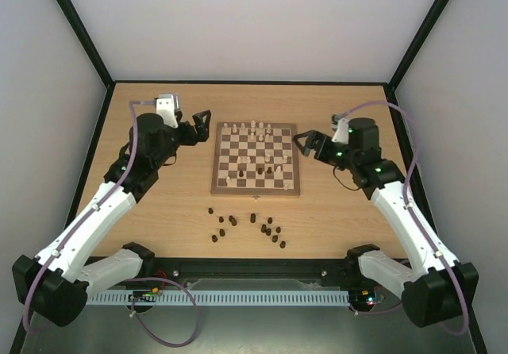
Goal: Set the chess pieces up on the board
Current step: Pick up the chess piece from the chessboard.
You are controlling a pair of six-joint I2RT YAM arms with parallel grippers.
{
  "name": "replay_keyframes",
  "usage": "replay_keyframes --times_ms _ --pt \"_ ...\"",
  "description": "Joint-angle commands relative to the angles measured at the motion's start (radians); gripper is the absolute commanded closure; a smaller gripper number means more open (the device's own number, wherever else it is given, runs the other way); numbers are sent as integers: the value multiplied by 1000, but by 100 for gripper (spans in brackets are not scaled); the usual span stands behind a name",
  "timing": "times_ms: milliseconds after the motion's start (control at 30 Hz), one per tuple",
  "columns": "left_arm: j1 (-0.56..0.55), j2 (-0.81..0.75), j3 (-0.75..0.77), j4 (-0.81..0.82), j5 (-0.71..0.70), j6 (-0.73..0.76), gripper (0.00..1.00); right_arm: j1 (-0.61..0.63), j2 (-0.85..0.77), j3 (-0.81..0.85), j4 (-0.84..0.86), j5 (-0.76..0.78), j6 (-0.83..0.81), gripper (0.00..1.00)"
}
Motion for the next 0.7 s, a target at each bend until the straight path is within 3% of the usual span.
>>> replay_keyframes --times_ms 0,67,200,367,500,667 --pt "1 -33 97 -210 -22 -43 1 154 47 68 -81 81 -10 1" --pt "22 -51 98 -281 -56 -82 0 206 94 94 -118 156 -44 1" --pt "51 -207 -60 -146 100 -95 0 224 173 141 -165 278 -90 1" --pt "51 -265 -117 -187 147 -127 0 290 219 156 -167 494 -125 1" --pt "51 -289 -183 -128 216 -135 1 306 281 161 -115 474 -149 3" --pt "52 -239 -197 -163 78 -171 1 346 420 261 -148 475 -201 15"
